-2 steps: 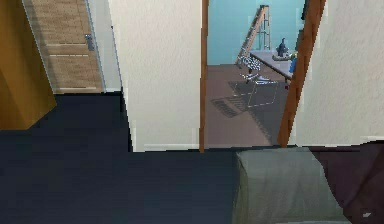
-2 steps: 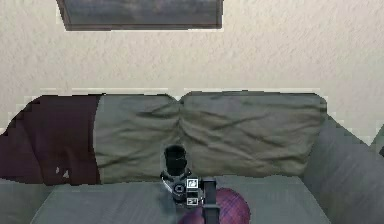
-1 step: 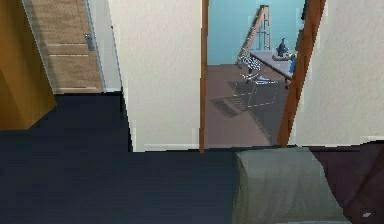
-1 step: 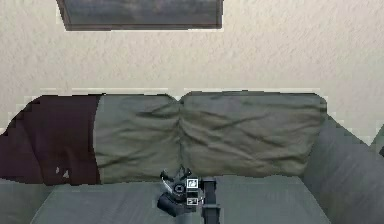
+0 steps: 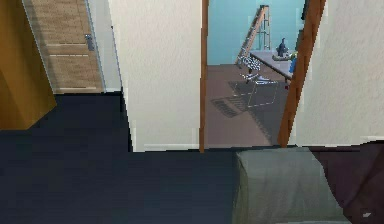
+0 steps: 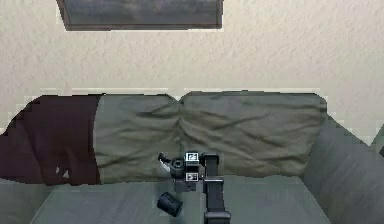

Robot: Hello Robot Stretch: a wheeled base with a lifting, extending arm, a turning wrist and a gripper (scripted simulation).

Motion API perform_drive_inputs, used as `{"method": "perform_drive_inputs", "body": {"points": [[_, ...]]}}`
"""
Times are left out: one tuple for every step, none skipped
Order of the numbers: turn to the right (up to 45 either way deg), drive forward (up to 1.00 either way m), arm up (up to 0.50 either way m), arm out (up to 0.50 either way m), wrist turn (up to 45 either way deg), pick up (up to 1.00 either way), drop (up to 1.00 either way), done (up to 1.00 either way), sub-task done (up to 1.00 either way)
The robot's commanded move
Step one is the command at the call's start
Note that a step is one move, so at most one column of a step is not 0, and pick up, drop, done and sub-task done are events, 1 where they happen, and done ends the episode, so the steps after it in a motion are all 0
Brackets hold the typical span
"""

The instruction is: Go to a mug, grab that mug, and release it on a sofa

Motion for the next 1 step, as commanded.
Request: {"method": "perform_drive_inputs", "body": {"points": [[0.0, 0.00, 0.00, -0.08, 0.0, 0.00, 0.00, 0.00, 0.00]]}}
